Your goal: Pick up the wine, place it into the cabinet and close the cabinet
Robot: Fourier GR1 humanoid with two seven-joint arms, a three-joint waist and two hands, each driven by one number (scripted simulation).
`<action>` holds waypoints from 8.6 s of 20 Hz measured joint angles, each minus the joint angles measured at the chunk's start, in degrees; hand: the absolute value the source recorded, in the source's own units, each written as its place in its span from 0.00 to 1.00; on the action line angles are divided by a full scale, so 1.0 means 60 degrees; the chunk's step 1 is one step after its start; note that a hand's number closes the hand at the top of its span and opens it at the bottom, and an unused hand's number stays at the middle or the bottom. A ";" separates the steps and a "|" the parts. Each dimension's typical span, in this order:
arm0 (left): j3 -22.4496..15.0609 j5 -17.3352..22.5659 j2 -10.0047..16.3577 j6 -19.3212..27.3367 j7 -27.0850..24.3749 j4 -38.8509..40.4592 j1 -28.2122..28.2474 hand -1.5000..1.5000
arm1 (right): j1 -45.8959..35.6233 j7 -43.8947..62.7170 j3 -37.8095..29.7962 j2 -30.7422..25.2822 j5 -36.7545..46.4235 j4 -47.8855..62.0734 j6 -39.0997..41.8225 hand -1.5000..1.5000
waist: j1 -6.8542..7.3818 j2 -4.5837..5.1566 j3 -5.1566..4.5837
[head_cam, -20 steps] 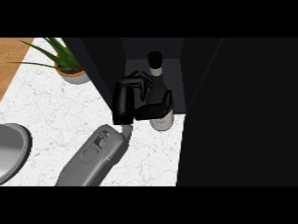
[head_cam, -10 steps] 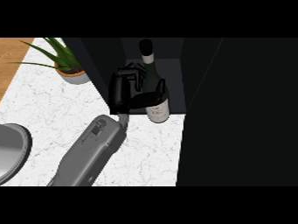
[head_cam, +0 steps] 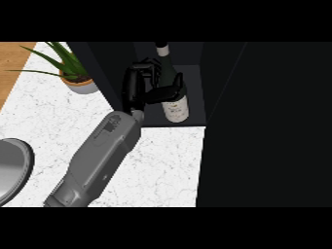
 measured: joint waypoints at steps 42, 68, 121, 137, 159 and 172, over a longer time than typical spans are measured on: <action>0.2882 0.0915 -0.0013 -0.1063 -0.2989 0.5759 -0.3290 1.00 | -0.0066 -0.0450 0.0422 0.0340 -0.0073 0.0328 0.0307 0.00 | -0.0379 0.0095 0.0046; 0.2973 0.0270 0.0056 -0.0176 -0.3580 0.6497 -0.3113 0.00 | -0.0006 -0.0534 0.0598 0.0377 -0.0128 0.0344 0.0423 0.00 | -0.0580 0.0196 0.0035; -0.3280 0.3682 -0.0004 0.0907 -0.3291 -0.0392 0.1688 0.00 | 0.0069 -0.0185 0.0893 0.0300 0.0192 0.0163 -0.0265 0.00 | 0.0035 -0.0080 0.0002; -0.5298 0.1711 0.1007 0.3333 -0.1899 -0.6752 0.5513 0.00 | 0.0489 -0.0386 0.0818 0.0219 0.0276 0.0011 -0.0241 0.00 | 0.0220 -0.0065 0.0005; -0.5208 0.1236 0.4707 0.1651 -0.1555 -1.1652 0.8992 0.00 | 0.0989 0.0017 0.1339 -0.0127 -0.0306 0.0256 0.1148 1.00 | 0.0183 -0.0058 0.0003; -0.2751 0.2732 0.6249 -0.0017 -0.1881 -1.2645 1.0438 0.00 | 0.1784 0.0777 0.3891 0.0459 -0.0528 0.0374 0.1233 1.00 | 0.0242 -0.0073 -0.0005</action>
